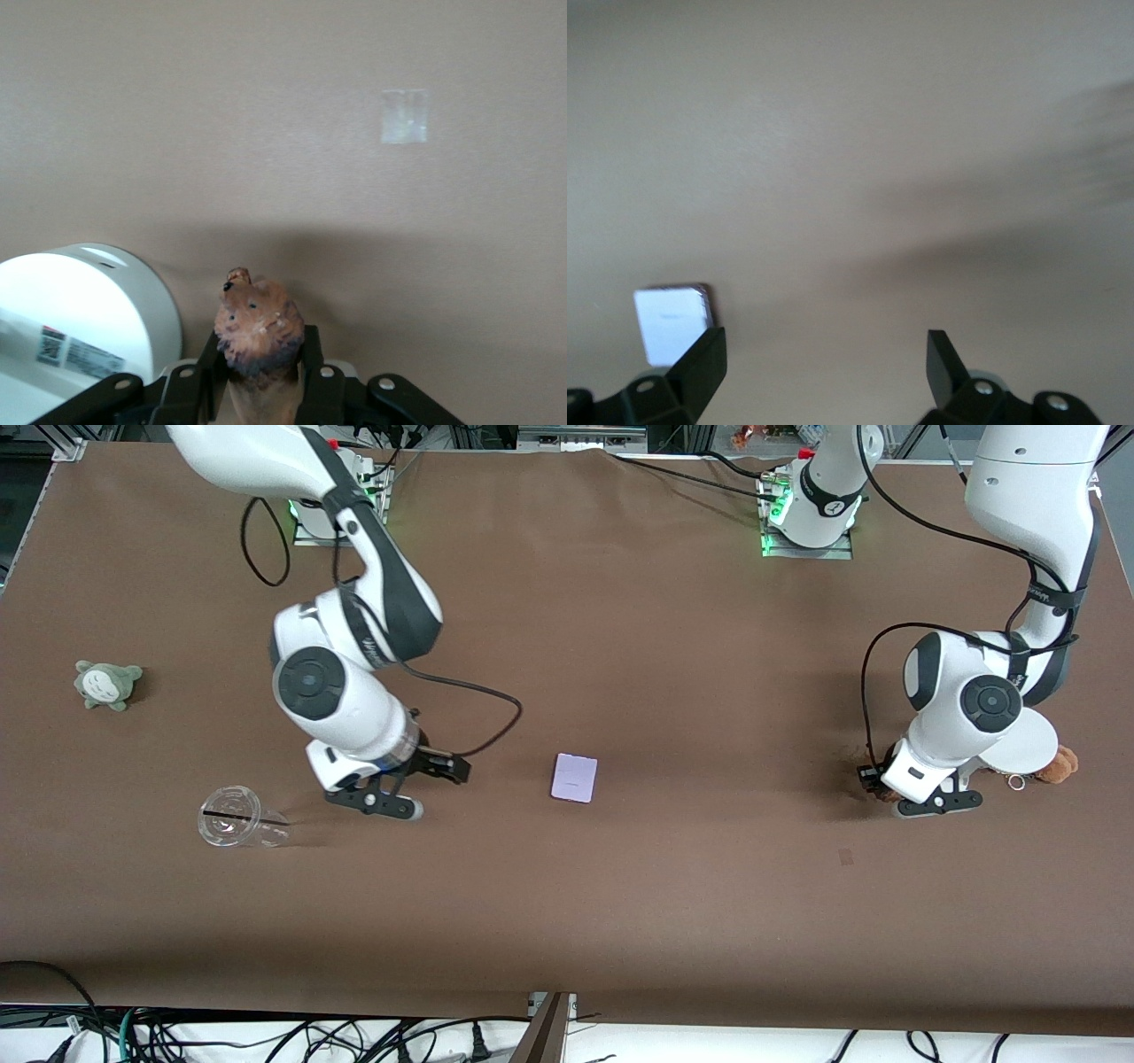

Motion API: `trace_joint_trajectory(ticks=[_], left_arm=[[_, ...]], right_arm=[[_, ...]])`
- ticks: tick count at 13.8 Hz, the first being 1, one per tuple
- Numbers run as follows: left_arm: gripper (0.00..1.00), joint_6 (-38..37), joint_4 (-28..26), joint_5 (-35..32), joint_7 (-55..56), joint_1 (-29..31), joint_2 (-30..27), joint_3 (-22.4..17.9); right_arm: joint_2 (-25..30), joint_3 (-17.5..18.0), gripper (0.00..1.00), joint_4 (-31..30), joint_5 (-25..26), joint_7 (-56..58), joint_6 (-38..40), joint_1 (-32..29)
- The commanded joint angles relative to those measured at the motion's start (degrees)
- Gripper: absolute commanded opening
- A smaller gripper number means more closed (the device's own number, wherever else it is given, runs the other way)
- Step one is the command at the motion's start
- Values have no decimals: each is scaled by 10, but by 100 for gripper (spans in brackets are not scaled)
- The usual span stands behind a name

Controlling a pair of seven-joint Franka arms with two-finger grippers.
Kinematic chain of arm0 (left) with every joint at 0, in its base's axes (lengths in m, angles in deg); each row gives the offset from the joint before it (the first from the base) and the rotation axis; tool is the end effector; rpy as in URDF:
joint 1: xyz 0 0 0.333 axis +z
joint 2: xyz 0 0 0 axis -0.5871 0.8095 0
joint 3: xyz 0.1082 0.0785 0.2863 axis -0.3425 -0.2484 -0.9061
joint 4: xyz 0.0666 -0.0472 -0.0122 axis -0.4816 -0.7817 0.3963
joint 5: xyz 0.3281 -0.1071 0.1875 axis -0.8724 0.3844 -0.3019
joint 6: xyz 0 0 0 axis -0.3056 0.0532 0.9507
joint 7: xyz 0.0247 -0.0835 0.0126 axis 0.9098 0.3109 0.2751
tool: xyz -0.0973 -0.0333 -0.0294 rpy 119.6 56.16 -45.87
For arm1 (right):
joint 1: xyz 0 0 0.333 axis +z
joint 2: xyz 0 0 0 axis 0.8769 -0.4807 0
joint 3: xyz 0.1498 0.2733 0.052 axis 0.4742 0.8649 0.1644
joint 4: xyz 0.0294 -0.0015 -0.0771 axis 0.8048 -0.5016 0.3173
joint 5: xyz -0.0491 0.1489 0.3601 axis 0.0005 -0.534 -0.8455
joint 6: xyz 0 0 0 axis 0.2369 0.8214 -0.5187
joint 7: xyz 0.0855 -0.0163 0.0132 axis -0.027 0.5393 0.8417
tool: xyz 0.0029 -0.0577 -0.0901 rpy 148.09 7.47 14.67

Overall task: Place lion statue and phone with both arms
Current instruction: 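Grasp the white phone with the right gripper while the left gripper lowers the lion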

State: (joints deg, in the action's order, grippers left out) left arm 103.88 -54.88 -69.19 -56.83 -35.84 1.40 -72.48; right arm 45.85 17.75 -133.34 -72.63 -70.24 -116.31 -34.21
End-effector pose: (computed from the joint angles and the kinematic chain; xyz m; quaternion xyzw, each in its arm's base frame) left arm 0.6029 0.0304 0.2192 -0.9962 -0.0677 -0.0195 0.0516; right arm 0.6473 0.3247 0.3565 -0.9889 0.1417 -0.0015 0.0447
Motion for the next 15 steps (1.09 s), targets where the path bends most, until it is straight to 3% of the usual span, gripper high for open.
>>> trace_joint_trajectory(ticks=[1,5,10,11,12,13,14,15], left_arm=[[0,11,-21,-7,-21,9,-23,1],[0,44,-39,-7,-22,12,-17,1],[0,48,-38,-5,-46,19,-11,1],[6,48,-36,-5,-46,19,-7,1],[35,48,-32,-6,-50,18,-5,0],[85,47,-26,-6,-54,18,-5,0],[100,43,-22,-6,-57,18,-6,1],[100,41,-20,-6,-56,17,-8,2]], right_arm=[[-29,-5,100,32,-11,-105,-32,21],[-79,-5,100,35,-8,-231,-111,76],[-122,-9,100,48,17,-244,-144,126],[-129,-9,100,51,31,-244,-149,129],[-138,-9,100,54,37,-244,-160,132],[-146,-9,100,57,43,-242,-168,135],[-154,-9,100,64,55,-241,-169,138],[-162,-9,100,69,68,-241,-169,139]])
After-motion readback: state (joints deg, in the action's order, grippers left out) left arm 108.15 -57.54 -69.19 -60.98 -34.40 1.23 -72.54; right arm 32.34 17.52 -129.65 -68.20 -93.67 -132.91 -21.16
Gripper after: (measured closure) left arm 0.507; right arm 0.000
